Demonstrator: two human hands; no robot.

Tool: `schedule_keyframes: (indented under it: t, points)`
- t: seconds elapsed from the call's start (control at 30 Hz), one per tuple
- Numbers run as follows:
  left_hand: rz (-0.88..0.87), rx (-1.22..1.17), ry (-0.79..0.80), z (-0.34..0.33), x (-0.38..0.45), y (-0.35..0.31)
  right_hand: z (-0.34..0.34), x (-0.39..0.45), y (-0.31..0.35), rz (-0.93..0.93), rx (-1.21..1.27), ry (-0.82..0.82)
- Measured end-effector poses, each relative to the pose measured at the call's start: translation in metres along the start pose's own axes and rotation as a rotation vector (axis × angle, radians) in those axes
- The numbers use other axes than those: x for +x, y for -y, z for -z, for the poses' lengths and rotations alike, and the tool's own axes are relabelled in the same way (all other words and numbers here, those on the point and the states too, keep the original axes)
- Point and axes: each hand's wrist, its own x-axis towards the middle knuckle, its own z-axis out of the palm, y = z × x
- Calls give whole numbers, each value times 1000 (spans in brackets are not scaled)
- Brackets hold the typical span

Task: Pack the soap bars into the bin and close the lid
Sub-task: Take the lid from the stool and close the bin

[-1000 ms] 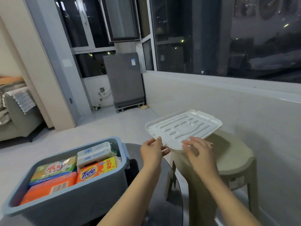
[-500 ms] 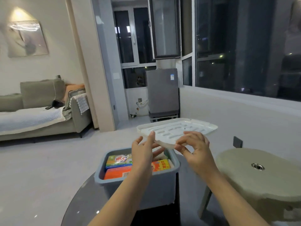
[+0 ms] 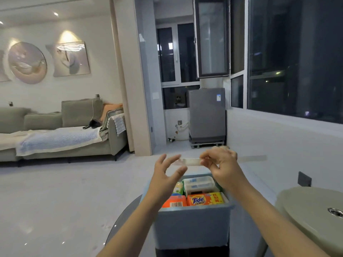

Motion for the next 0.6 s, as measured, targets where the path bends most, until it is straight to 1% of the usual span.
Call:
schedule_keyframes:
  t: [0.07, 0.17, 0.3, 0.37, 0.47, 0.6]
  points:
    - [-65, 38, 15, 1, 2, 1, 4, 6, 3, 18, -5, 38]
    - [-64, -103, 15, -2, 7, -1, 4, 14, 8, 50, 10, 70]
    - [-106, -200, -76, -6, 11, 2, 3, 25, 11, 91, 25, 47]
    - [-89, -321, -109, -8, 10, 3, 2, 32, 11, 115, -16, 11]
    - [-18, -514, -166, -6, 12, 6, -1, 38, 7, 125, -130, -54]
    - [48, -584, -201, 3, 15, 12, -2, 39, -8, 50, -257, -131]
